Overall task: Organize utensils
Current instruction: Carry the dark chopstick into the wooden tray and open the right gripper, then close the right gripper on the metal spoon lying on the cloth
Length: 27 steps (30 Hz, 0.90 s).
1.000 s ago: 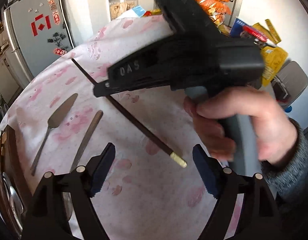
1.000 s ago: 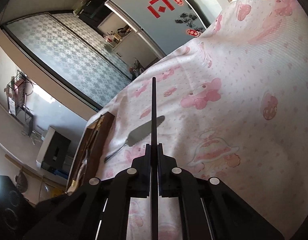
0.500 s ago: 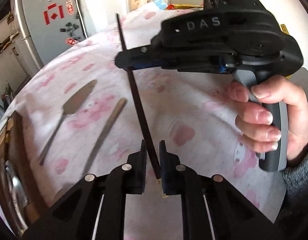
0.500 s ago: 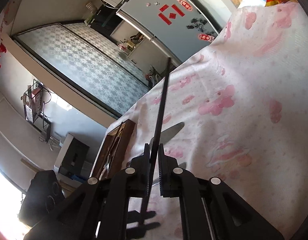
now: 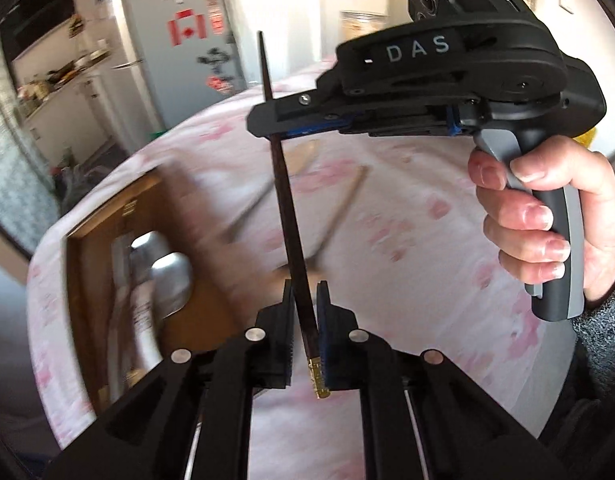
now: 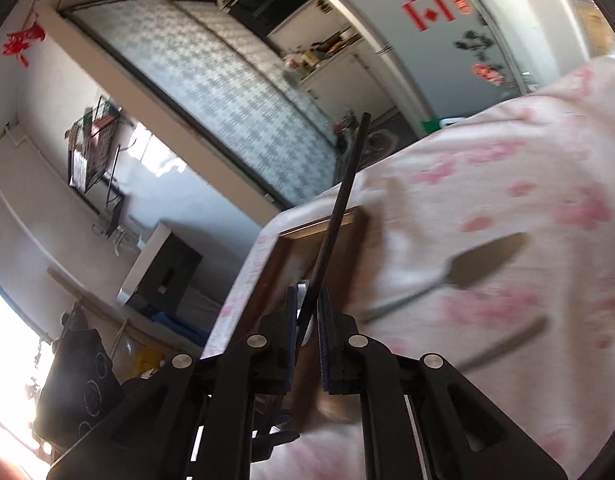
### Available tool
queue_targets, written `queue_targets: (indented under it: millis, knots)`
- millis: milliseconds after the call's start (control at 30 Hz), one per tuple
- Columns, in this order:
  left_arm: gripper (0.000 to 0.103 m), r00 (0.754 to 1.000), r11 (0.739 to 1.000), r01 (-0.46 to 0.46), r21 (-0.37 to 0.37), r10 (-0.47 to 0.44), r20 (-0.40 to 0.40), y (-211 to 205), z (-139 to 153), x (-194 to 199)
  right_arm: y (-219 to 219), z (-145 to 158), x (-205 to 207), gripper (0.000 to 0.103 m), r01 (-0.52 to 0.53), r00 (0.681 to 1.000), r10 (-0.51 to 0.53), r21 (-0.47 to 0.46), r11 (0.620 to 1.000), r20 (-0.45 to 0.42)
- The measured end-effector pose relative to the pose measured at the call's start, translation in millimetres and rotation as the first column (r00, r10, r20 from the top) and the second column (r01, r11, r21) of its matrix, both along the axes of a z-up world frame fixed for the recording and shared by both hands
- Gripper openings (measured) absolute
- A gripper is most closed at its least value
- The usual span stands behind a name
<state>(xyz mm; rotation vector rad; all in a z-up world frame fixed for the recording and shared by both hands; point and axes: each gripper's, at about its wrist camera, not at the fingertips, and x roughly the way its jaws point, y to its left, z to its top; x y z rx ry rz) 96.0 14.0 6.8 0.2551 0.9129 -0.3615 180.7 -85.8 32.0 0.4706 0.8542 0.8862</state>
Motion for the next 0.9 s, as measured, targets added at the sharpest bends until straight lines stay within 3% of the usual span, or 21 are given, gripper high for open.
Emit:
queue_targets:
  millis: [300,633,700,733,767,800,867,900]
  knots:
    - [0.009,0.987,0.986,-0.158,-0.045,0.157,-0.03,89.2,-13.5,2.8,81.0,-31.3,21.3,0.012,-0.059,0.995,0.056,-0.042,0.997,-0.085]
    - [0.007,0.98,0.981,-0.193,-0.018,0.193,-0.041,109.4,-27.4,8.3,119.3,-55.1,25.6,0.019,-0.081,0.993,0.068,-0.131,0.988,-0.102]
    - [0.007,0.979,0.98,-0.197,-0.016,0.197,-0.045,112.4,-28.8,7.6,115.2,-52.1,20.6,0.026,-0.077,0.994,0.066,-0.139,0.987,-0.087]
    - [0.009,0.979,0.98,-0.199,-0.013,0.198,-0.045,113.0,-29.2,8.1,115.2,-52.1,20.6,0.037,-0.077,0.994,0.066,-0.139,0.987,-0.087]
    - [0.013,0.979,0.979,-0.202,-0.013,0.201,-0.032,113.2,-27.9,7.5,104.7,-47.6,15.6,0.05,-0.076,0.995,0.067,-0.119,0.99,-0.078]
    - [0.031,0.977,0.977,-0.211,-0.009,0.211,-0.017,113.2,-25.7,5.8,95.5,-43.6,11.5,0.055,-0.079,0.995,0.071,-0.109,0.991,-0.068]
    - [0.059,0.973,0.974,-0.228,-0.002,0.228,0.028,113.1,-18.7,1.9,87.9,-41.2,9.1,0.057,-0.082,0.995,0.076,-0.108,0.991,-0.062]
    - [0.061,0.973,0.974,-0.227,0.002,0.227,0.045,112.8,-15.3,-0.3,78.5,-37.3,6.3,0.058,-0.088,0.995,0.083,-0.105,0.991,-0.051]
